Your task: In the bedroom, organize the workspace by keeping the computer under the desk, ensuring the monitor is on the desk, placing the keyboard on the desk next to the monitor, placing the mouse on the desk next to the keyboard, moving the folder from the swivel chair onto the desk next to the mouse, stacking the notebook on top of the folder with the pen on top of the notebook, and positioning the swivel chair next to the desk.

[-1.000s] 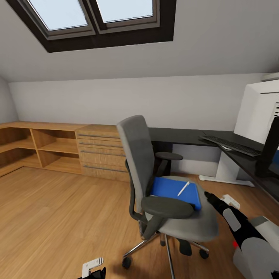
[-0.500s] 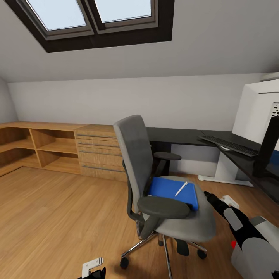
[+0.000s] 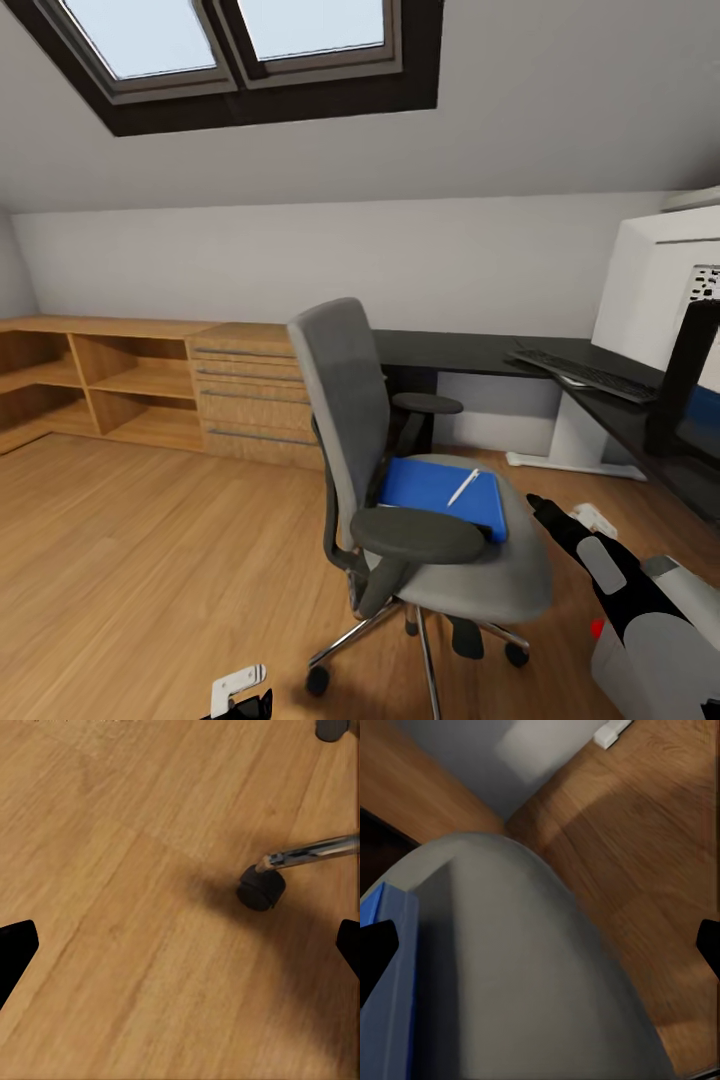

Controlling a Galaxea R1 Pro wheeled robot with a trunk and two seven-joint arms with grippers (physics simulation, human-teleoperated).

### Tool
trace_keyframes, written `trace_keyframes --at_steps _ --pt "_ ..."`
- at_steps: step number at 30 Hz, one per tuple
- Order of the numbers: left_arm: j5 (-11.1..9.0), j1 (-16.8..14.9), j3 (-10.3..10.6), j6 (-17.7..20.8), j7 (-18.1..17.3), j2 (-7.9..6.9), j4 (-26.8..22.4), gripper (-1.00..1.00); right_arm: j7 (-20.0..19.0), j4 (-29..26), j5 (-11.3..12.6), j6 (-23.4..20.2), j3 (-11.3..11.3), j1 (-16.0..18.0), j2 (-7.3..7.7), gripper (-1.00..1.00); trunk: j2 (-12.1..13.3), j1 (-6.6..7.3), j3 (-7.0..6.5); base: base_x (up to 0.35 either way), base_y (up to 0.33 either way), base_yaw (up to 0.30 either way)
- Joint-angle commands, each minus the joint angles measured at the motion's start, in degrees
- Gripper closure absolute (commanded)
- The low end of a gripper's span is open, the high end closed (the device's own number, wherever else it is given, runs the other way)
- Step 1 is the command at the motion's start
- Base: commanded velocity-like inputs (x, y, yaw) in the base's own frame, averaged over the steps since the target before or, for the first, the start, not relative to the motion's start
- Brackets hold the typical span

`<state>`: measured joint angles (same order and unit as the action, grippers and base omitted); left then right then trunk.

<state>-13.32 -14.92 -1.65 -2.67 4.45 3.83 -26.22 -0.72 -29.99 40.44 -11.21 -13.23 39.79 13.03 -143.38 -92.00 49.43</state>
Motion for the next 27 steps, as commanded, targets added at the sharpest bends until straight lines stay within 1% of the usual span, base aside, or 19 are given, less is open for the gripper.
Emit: trace_keyframes --at_steps 1,5,11,16,18,27 --pt "-0.31 -0.02 -0.16 -0.14 0.03 0.04 -0.01 -1.00 -0.07 -0.06 0.33 -0.34 -0.22 0.03 -0.02 -1.00 -0.02 0.01 0.00 0.000 0.000 -0.144" --pt "-0.37 -0.02 -0.21 -0.14 0.03 0.04 -0.04 -1.00 -0.07 -0.06 0.33 -0.37 -0.22 0.03 -0.02 -1.00 -0.02 0.01 -0.16 0.000 0.000 -0.109" --pt "-0.46 -0.02 -0.27 -0.50 0.03 0.04 -0.05 -1.00 -0.07 -0.06 0.34 -0.46 -0.22 0.03 -0.04 -1.00 -0.02 0.01 -0.23 0.000 0.000 -0.029" --pt "-0.47 -0.02 -0.28 -3.99 0.03 0.04 -0.02 -1.00 -0.07 -0.06 0.34 -0.48 -0.16 0.03 -0.10 -1.00 -0.09 -0.12 0.87 0.000 0.000 -0.005" --pt "-0.48 -0.02 -0.28 -4.82 0.03 0.04 -0.01 -1.00 -0.07 -0.06 0.34 -0.48 -0.15 0.03 -0.11 -1.00 -0.12 -0.17 1.31 0.000 0.000 -0.001" --pt "-0.48 -0.02 -0.28 -5.71 0.03 0.04 0.02 -1.00 -0.07 -0.06 0.34 -0.48 -0.19 0.03 -0.11 -1.00 -0.24 -0.40 3.31 0.000 0.000 0.000"
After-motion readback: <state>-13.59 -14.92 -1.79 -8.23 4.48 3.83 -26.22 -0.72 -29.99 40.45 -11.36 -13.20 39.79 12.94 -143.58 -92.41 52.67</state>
